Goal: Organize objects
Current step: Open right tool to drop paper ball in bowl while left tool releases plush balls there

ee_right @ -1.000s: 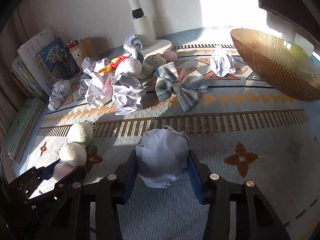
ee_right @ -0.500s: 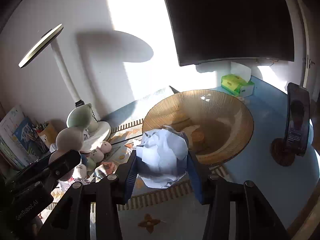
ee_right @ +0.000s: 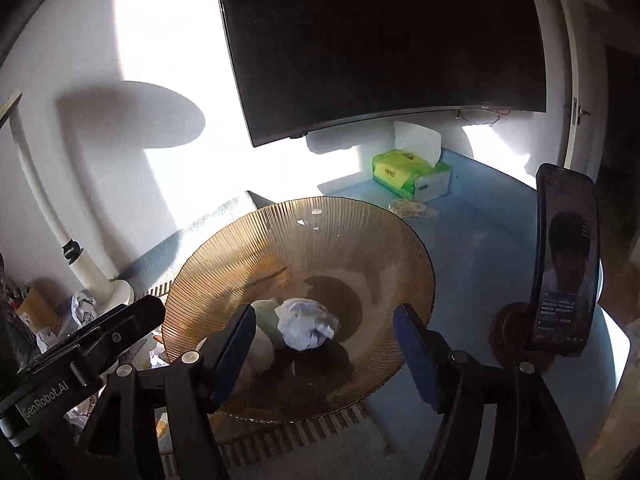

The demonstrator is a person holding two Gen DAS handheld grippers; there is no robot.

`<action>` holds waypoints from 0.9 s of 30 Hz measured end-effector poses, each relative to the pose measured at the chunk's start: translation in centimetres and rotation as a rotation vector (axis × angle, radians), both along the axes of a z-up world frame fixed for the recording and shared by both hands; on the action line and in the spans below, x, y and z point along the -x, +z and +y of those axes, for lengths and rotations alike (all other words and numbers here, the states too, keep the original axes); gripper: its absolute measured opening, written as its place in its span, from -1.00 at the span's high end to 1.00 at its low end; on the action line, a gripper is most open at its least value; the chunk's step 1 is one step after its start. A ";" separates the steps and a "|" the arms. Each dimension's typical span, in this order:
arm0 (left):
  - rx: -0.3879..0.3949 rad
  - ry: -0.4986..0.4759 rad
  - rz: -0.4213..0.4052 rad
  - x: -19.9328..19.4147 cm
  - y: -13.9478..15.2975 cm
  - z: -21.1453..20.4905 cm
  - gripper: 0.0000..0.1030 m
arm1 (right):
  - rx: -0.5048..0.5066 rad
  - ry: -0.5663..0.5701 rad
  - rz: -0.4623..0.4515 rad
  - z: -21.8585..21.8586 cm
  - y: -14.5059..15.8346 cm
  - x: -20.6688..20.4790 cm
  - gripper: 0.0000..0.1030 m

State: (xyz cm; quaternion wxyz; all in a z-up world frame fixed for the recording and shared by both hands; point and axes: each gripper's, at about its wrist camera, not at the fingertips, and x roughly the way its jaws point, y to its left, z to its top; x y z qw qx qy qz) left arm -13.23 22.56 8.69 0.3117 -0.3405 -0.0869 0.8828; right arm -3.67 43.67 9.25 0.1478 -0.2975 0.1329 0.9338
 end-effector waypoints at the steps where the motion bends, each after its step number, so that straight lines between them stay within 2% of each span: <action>1: -0.008 0.010 0.005 -0.2 0.4 -0.7 -0.35 | -0.007 -0.006 0.007 0.0 0.1 -0.1 -0.55; 3: -0.020 0.029 0.012 -0.9 1.1 -2.2 -0.45 | -0.046 -0.027 0.019 -0.5 0.5 -0.3 -0.67; 6: -0.010 0.064 0.022 -2.2 1.6 -4.4 -0.47 | -0.135 -0.034 0.055 -2.2 1.3 0.3 -0.84; 12: 0.136 0.212 0.066 -5.7 0.1 -10.2 -0.48 | -0.304 -0.051 0.112 -5.5 2.2 4.1 -0.86; 18: 0.222 0.371 0.004 -6.6 -2.8 -16.8 -0.49 | -0.475 -0.100 0.094 -6.6 0.1 8.3 -0.86; 22: 0.234 0.448 -0.039 -6.4 -4.8 -19.6 -0.49 | -0.542 -0.114 0.045 -6.3 -1.7 9.7 -0.86; 27: 0.189 0.467 -0.081 -5.9 -6.0 -20.9 -0.49 | -0.537 -0.097 0.017 -5.6 -2.5 10.3 -0.86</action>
